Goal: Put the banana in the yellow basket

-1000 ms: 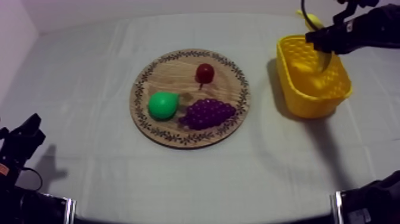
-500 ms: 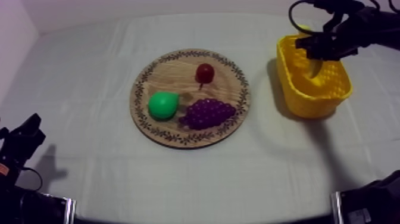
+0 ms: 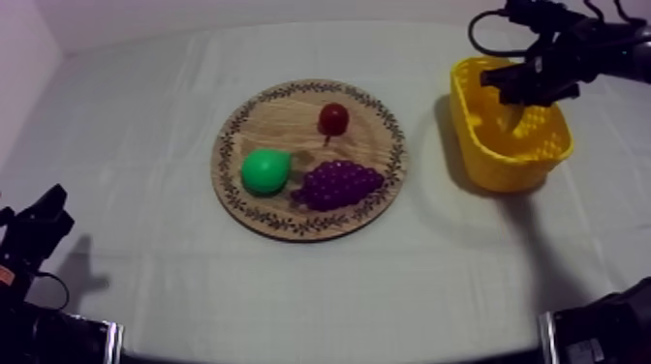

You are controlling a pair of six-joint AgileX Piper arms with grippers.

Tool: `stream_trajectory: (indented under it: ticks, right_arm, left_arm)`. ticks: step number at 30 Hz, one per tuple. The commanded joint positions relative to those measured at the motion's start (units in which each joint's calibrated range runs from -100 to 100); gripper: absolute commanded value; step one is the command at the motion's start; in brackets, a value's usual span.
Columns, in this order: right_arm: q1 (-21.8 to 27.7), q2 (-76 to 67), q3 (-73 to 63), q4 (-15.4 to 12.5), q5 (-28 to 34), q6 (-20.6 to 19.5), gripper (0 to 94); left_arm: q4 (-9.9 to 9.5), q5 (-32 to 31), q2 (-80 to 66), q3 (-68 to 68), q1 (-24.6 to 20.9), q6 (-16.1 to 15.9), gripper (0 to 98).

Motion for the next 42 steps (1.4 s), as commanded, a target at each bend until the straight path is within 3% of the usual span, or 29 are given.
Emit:
stream_trajectory:
  ticks: [1, 4, 10, 16, 22, 27, 34, 42]
  right_arm:
    - [0.05, 0.09, 0.63, 0.27, -0.40, -0.42, 19.6]
    - [-0.02, 0.48, 1.34, 0.92, -0.72, -1.08, 20.6]
    - [0.57, 0.88, 2.03, 1.29, -1.43, -2.08, 34.0]
    - [0.90, 0.82, 2.22, 1.45, -1.64, -2.32, 38.0]
    - [0.51, -0.35, 2.51, 1.71, -1.69, -1.76, 22.8]
    - [-0.05, -2.78, 3.55, 4.64, -1.59, -4.72, 4.9]
    - [0.29, -11.54, 7.58, 3.39, -4.93, -2.39, 0.9]
    - [1.78, -29.72, 23.21, 1.91, -11.82, -0.99, 0.6]
  left_arm:
    - [-0.02, 0.00, -0.03, 0.03, 0.00, 0.00, 0.1]
    - [-0.02, 0.00, -0.03, 0.03, 0.00, 0.00, 0.1]
    - [-0.02, 0.00, -0.03, 0.03, 0.00, 0.00, 0.1]
    - [-0.02, 0.00, -0.03, 0.03, 0.00, 0.00, 0.1]
    - [-0.02, 0.00, -0.03, 0.03, 0.00, 0.00, 0.1]
    - [-0.02, 0.00, -0.03, 0.03, 0.00, 0.00, 0.1]
    - [-0.02, 0.00, -0.03, 0.03, 0.00, 0.02, 0.1]
    - [-0.02, 0.00, -0.03, 0.03, 0.00, 0.00, 0.1]
